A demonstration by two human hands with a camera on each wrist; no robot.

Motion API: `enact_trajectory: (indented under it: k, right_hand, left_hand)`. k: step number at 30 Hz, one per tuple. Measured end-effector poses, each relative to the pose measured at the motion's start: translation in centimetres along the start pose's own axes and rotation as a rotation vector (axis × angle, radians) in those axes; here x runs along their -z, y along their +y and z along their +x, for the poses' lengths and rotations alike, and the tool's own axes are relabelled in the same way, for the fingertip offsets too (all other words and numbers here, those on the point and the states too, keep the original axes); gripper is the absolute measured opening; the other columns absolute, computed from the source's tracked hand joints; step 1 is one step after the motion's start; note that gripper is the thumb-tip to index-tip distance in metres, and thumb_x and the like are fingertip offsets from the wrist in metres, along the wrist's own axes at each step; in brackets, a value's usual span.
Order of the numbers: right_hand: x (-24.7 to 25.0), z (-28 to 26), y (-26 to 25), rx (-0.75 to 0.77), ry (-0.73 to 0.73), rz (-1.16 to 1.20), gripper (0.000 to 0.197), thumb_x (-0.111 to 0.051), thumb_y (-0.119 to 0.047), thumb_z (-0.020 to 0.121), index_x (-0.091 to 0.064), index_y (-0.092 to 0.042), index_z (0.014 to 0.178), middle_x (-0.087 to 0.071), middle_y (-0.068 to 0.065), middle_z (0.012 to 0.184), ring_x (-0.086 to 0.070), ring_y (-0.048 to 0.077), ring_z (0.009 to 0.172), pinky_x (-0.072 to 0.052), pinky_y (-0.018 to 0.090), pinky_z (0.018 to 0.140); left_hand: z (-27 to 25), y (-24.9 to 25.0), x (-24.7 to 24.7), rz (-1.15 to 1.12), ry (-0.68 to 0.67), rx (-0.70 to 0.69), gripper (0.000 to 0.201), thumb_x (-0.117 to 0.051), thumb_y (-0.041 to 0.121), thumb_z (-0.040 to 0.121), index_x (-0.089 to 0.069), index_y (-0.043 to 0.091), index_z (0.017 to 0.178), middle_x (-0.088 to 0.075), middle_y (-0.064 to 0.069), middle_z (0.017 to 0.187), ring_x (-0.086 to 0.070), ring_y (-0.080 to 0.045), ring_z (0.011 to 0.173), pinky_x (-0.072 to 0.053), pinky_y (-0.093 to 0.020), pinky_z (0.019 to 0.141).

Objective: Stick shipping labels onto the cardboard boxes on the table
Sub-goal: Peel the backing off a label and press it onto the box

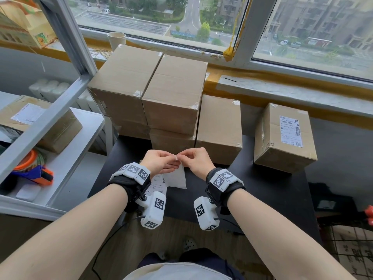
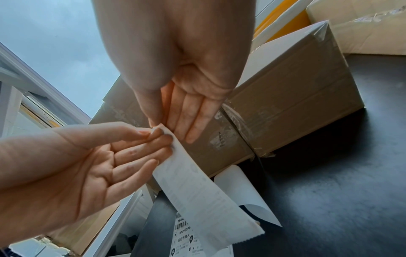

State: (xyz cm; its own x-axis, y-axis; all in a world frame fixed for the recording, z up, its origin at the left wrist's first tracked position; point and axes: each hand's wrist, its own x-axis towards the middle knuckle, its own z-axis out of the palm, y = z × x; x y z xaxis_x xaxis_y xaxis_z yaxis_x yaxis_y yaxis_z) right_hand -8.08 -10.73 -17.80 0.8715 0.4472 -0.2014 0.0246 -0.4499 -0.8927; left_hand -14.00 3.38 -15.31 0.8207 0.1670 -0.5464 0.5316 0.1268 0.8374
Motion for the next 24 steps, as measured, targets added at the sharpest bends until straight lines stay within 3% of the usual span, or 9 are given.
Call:
enact_trajectory:
  k: [4, 6, 9, 12, 16, 19, 24]
  right_hand:
    - [-0.3, 0.3, 0.2, -0.049, 0.074, 0.042, 0.017, -0.062, -0.021, 0.086, -0.067, -0.029, 0.071, -0.072, 0.007, 0.082, -0.069, 0.025, 0.084, -0.055, 0.047, 0.084]
    - [-0.2, 0.3, 0.2, -0.080, 0.116, 0.077, 0.020, -0.061, -0.022, 0.087, -0.064, -0.030, 0.069, -0.072, 0.011, 0.084, -0.069, 0.029, 0.084, -0.056, 0.049, 0.083]
    - [0.1, 0.2, 0.1, -0.117, 0.161, 0.150, 0.018, -0.058, -0.018, 0.090, -0.062, -0.025, 0.074, -0.071, 0.014, 0.088, -0.069, 0.031, 0.085, -0.057, 0.043, 0.082]
    - [0.3, 0.3, 0.4, -0.157, 0.202, 0.225, 0.018, -0.055, -0.014, 0.093, -0.060, -0.020, 0.077, -0.068, 0.016, 0.093, -0.068, 0.029, 0.088, -0.058, 0.036, 0.078]
    - [0.6, 0.2, 1.3, -0.217, 0.301, 0.292, 0.018, -0.052, -0.014, 0.095, -0.058, -0.021, 0.078, -0.067, 0.017, 0.097, -0.068, 0.032, 0.091, -0.059, 0.040, 0.077]
    - [1.1, -0.1, 1.8, -0.257, 0.388, 0.301, 0.017, -0.048, -0.014, 0.096, -0.055, -0.019, 0.081, -0.066, 0.017, 0.097, -0.068, 0.031, 0.090, -0.058, 0.036, 0.071]
    - [1.6, -0.4, 2.6, -0.295, 0.493, 0.259, 0.016, -0.043, -0.016, 0.098, -0.052, -0.018, 0.084, -0.064, 0.019, 0.104, -0.067, 0.029, 0.087, -0.058, 0.034, 0.068]
  left_hand:
    - [0.2, -0.3, 0.2, 0.042, 0.037, 0.012, 0.015, -0.060, 0.007, 0.086, -0.067, -0.005, 0.093, -0.072, -0.018, 0.086, -0.072, -0.014, 0.067, -0.058, -0.019, 0.065]
    - [0.2, -0.7, 0.6, 0.043, 0.043, 0.034, 0.015, -0.060, 0.005, 0.086, -0.065, -0.008, 0.092, -0.071, -0.018, 0.084, -0.071, -0.013, 0.062, -0.058, -0.019, 0.063]
    - [0.1, -1.6, 1.5, 0.054, 0.053, 0.078, 0.015, -0.063, 0.005, 0.085, -0.065, -0.008, 0.091, -0.071, -0.017, 0.080, -0.071, -0.014, 0.060, -0.058, -0.019, 0.061]
    - [0.0, -2.9, 2.4, 0.049, 0.076, 0.136, 0.010, -0.060, 0.004, 0.086, -0.064, -0.004, 0.083, -0.071, -0.010, 0.066, -0.070, -0.013, 0.057, -0.058, -0.020, 0.060]
    - [0.2, -5.1, 3.5, 0.056, 0.141, 0.201, 0.013, -0.057, 0.004, 0.086, -0.063, -0.001, 0.076, -0.071, -0.006, 0.060, -0.069, -0.013, 0.055, -0.057, -0.022, 0.063]
    - [0.5, -6.6, 4.2, 0.054, 0.189, 0.266, 0.013, -0.054, 0.002, 0.087, -0.060, -0.002, 0.077, -0.068, -0.010, 0.061, -0.066, -0.011, 0.048, -0.055, -0.020, 0.058]
    - [1.3, -8.3, 5.1, 0.050, 0.252, 0.326, 0.020, -0.051, 0.002, 0.088, -0.056, -0.003, 0.068, -0.062, -0.003, 0.040, -0.062, -0.009, 0.037, -0.052, -0.017, 0.046]
